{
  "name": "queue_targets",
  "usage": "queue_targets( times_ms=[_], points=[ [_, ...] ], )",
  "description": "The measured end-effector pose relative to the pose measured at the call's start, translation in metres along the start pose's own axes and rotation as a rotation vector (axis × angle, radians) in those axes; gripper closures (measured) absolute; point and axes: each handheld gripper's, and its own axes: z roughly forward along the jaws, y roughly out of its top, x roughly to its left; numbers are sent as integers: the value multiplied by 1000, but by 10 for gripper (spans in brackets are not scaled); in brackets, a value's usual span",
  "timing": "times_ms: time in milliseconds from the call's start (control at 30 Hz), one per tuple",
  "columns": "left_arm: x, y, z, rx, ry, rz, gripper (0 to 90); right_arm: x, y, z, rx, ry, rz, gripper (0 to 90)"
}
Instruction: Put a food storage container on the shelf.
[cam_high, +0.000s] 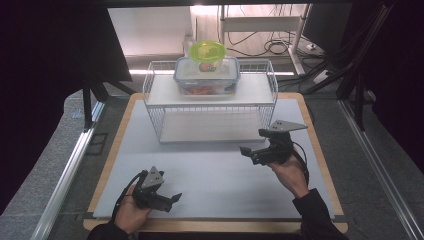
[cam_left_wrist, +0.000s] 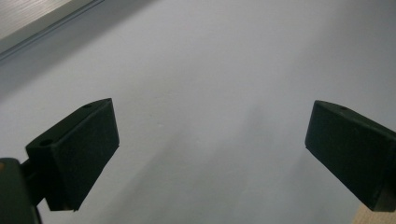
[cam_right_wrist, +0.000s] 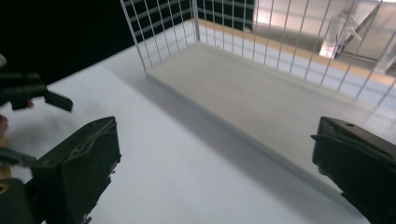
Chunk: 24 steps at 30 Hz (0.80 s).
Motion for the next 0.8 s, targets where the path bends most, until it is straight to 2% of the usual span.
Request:
queue_targets(
  times_ms=[133,300,433,533,667,800],
  points=[
    [0,0,0,4,14,12,29,2,-18,-1,19,-1,-1,3],
    [0,-1,0,-2,27,28,28,3,-40,-1,44,-27,-13,3],
    [1,-1,0,-7,50,46,32,8,-59,0,88,-63,-50,3],
    [3,-2,-2,-22,50,38,30,13,-72,-1,121,-96,-80,0],
    [4,-2,-2,-34,46,32,23,18,-88,-2,165,-97,-95,0],
    [5,-3,-2,-28,69,44,11,18,-99,2,227,-100,-108,0]
  ],
)
